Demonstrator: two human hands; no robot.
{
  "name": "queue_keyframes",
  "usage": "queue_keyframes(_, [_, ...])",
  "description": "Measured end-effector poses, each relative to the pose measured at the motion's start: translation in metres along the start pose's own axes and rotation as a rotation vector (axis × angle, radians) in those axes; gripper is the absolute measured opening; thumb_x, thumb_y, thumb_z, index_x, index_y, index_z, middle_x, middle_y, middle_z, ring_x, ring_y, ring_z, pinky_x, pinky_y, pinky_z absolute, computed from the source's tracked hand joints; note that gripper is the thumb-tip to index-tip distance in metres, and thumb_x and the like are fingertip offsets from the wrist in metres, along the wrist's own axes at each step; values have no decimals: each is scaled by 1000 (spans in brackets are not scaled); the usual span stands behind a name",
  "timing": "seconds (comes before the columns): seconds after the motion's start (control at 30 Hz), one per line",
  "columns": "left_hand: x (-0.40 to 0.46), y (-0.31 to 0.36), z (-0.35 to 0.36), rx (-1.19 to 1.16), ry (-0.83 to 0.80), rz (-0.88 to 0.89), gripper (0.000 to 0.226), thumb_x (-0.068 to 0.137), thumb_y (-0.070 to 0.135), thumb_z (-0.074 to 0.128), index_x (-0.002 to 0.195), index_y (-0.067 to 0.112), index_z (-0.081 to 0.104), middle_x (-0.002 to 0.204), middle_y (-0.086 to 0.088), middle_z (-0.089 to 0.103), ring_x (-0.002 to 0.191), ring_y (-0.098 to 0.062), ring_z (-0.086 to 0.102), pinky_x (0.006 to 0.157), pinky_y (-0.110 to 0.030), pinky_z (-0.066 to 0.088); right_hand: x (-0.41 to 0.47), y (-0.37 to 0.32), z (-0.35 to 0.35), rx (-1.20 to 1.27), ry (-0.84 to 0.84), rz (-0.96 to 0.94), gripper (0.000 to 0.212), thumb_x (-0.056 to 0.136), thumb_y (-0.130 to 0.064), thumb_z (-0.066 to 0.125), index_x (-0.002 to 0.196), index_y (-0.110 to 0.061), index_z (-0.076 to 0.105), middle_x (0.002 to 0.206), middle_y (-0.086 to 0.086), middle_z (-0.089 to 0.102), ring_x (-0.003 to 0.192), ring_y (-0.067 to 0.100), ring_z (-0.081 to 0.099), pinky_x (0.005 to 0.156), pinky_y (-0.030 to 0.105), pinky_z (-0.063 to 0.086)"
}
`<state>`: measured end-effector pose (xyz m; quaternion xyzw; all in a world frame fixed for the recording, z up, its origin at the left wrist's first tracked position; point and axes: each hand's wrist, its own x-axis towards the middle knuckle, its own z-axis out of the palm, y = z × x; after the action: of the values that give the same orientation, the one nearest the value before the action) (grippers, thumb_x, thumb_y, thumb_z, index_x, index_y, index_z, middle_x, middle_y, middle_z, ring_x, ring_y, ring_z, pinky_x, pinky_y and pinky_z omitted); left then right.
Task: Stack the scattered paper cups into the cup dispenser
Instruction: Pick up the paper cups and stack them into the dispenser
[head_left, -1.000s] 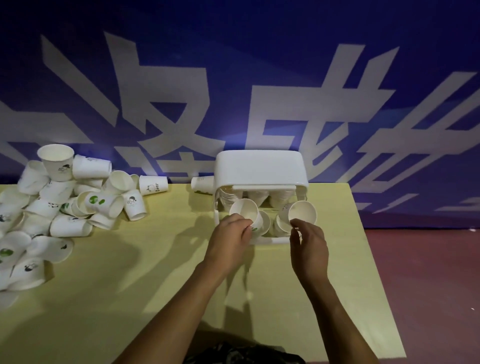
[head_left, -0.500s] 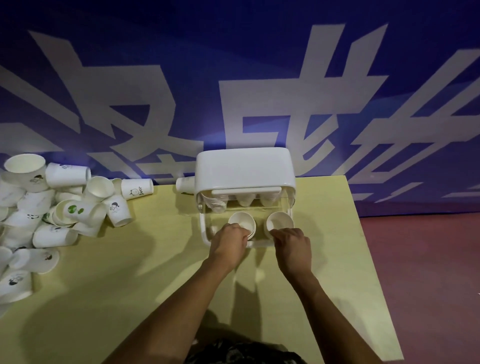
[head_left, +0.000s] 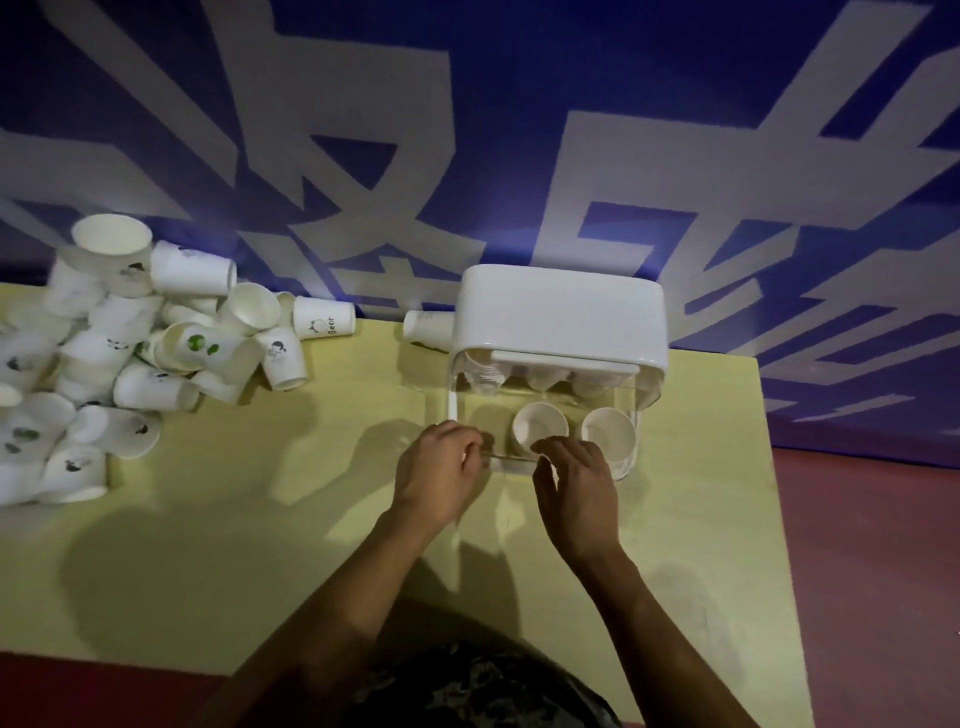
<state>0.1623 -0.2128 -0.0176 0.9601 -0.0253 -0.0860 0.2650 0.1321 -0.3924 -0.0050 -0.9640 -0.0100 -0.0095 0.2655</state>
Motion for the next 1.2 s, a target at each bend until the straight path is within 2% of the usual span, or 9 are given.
queue_keyframes(0.17, [-12, -63, -36, 98, 98, -152, 17, 88, 27, 58, 100, 25, 69, 100, 5, 67, 92, -18, 60, 68, -27, 43, 8, -58, 29, -2, -129, -97, 19, 82, -10, 71, 101, -15, 70, 100, 2, 69, 90, 28, 60, 71, 33, 50])
queue_keyframes(0.33, [-10, -125, -71, 159, 97, -239, 27, 88, 28, 59, 113, 21, 66, 111, 0, 65, 103, -22, 57, 78, -32, 47, 36, -105, 57, -35, -263, -106, 30, 90, -17, 64, 120, -14, 65, 118, 4, 66, 106, 28, 59, 85, 34, 46])
queue_keyframes(0.53, [19, -185, -103, 172, 77, -249, 34, 87, 26, 59, 120, 18, 62, 120, -6, 60, 108, -27, 53, 84, -37, 47, 84, -149, 86, -55, -278, -62, 35, 91, -15, 58, 126, -14, 60, 126, 7, 61, 114, 28, 55, 87, 38, 52])
queue_keyframes(0.73, [61, -225, -112, 245, -68, -163, 55, 88, 25, 59, 140, 16, 42, 151, -8, 30, 139, -29, 24, 113, -39, 29, 148, -167, 113, -121, -271, 7, 42, 90, -12, 57, 132, -11, 54, 135, 9, 51, 127, 28, 41, 102, 39, 44])
queue_keyframes(0.87, [84, -238, -111, 240, -94, -194, 66, 84, 18, 62, 143, 17, 33, 154, -11, 20, 141, -30, 19, 118, -38, 23, 189, -167, 130, -171, -308, 59, 51, 91, -16, 60, 139, -10, 45, 144, 12, 42, 135, 30, 33, 114, 40, 31])
queue_keyframes(0.97, [97, -244, -108, 287, -110, -234, 72, 83, 20, 64, 146, 19, 28, 156, -12, 15, 141, -34, 18, 118, -40, 22, 208, -163, 142, -243, -415, 103, 69, 84, -22, 70, 142, -11, 34, 147, 13, 36, 138, 34, 30, 118, 44, 25])
queue_keyframes(1.07, [106, -249, -108, 293, -53, -236, 66, 81, 30, 66, 139, 19, 36, 150, -10, 23, 129, -33, 31, 109, -40, 30, 211, -158, 155, -343, -480, 118, 86, 78, -25, 77, 145, -11, 25, 147, 16, 32, 137, 37, 29, 115, 47, 25])
queue_keyframes(1.13, [108, -251, -107, 281, 18, -194, 54, 82, 42, 62, 128, 18, 49, 138, -8, 33, 122, -30, 34, 104, -39, 32, 209, -155, 162, -394, -462, 115, 85, 80, -26, 75, 147, -16, 24, 147, 16, 32, 137, 38, 28, 114, 50, 24])
queue_keyframes(1.2, [107, -252, -106, 261, 67, -168, 43, 86, 44, 56, 120, 18, 57, 131, -7, 39, 122, -29, 34, 107, -37, 30, 205, -152, 167, -377, -474, 116, 72, 86, -26, 68, 147, -22, 30, 148, 13, 34, 137, 38, 29, 115, 50, 23])
